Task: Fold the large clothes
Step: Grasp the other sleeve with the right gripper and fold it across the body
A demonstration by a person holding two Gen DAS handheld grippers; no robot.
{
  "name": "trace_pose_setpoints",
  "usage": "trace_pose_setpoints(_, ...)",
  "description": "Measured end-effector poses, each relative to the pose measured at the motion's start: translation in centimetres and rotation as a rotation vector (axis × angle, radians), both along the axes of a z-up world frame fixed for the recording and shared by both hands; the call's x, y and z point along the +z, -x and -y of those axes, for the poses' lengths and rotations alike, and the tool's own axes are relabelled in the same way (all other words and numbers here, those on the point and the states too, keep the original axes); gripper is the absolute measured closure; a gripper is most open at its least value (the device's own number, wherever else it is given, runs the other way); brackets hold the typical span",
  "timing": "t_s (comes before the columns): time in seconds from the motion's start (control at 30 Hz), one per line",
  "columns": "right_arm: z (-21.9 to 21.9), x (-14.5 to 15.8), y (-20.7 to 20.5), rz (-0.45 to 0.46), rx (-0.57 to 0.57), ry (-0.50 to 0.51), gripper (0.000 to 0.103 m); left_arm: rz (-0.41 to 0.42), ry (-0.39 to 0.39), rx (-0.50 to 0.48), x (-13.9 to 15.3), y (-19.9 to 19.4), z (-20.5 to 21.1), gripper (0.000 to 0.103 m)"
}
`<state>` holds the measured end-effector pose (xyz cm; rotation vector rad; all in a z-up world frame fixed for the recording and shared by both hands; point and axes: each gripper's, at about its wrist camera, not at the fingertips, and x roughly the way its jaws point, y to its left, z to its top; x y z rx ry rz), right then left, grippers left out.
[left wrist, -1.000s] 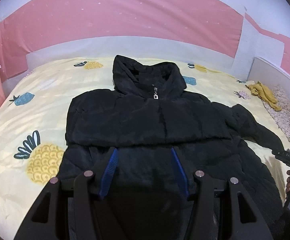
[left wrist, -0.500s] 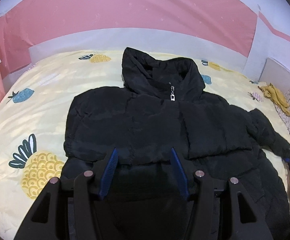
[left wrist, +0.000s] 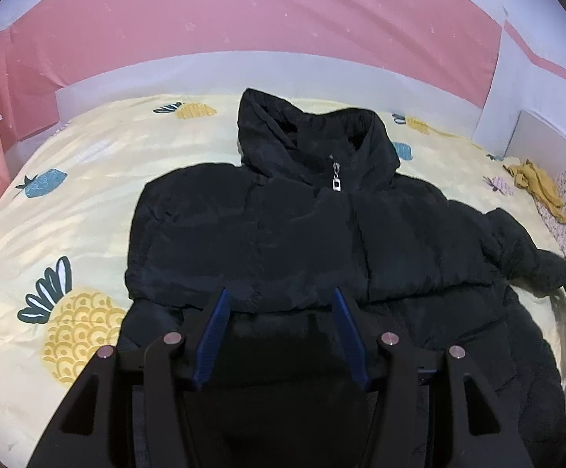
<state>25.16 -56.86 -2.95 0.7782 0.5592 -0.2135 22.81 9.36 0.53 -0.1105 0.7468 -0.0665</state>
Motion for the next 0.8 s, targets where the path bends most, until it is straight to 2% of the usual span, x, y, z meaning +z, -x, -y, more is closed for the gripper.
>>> trace_pose_setpoints(0.23,-8.9,10.7,1.0,0.224,0.246,0.137,0.093,0.036,0.045,0.011,1.5,1.4,-0.9,0.046)
trace_pose_setpoints(0.4,-16.8,14.4,1.0,0.290,0.423,0.202,0.093,0.054,0.071,0.017,2.1,2.6,-1.7,0.046)
trace_pose_setpoints(0.57,-24.2,13.4,-0.9,0.260,0.582,0.209,0.093,0.064,0.085,0.034,2.4,3.6,-3.3,0.046)
trace_pose_setpoints(0.8,-33.3,7.1,-6.8,0.114,0.746,0.216,0.092,0.072,0.093,0.074,2.2,4.4,-5.9,0.046)
